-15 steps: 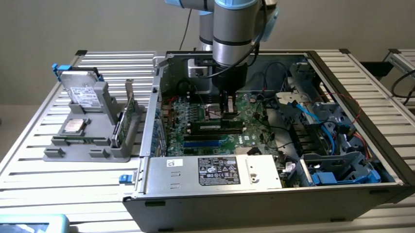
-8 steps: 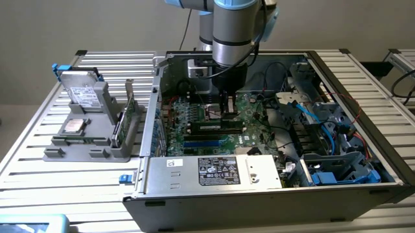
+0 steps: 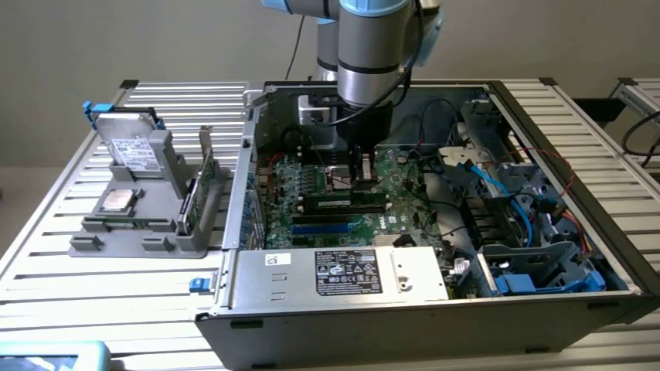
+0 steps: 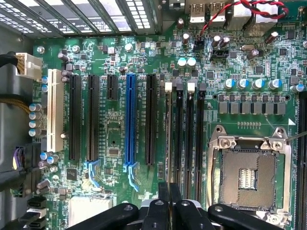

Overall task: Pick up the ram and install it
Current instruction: 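Insert the ram into the slot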

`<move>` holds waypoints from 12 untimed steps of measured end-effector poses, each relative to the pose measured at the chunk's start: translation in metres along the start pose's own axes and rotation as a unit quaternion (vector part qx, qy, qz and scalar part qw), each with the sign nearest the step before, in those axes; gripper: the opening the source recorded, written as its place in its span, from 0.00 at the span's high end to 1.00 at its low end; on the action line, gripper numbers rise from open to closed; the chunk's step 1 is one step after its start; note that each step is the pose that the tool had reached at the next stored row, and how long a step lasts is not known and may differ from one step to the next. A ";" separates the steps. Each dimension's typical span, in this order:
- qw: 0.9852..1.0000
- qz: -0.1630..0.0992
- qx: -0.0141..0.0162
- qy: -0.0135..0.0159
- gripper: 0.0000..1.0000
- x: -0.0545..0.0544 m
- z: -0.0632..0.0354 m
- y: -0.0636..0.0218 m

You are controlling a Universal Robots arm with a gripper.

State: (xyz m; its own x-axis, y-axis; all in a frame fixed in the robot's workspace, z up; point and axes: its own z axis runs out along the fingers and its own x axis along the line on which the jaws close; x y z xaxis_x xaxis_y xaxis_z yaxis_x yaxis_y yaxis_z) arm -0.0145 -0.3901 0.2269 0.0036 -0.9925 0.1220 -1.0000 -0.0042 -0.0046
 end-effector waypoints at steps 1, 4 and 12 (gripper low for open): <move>1.000 0.000 0.000 0.000 0.87 0.000 0.0003 0.0000; 1.000 0.000 0.000 0.000 0.87 0.000 0.0005 0.0003; 1.000 0.000 0.001 0.000 0.87 0.000 0.0005 0.0007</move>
State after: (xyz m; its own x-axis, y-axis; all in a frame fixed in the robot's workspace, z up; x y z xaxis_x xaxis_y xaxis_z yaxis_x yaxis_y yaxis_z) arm -0.0152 -0.3902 0.2263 0.0042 -0.9925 0.1219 -1.0000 -0.0050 -0.0060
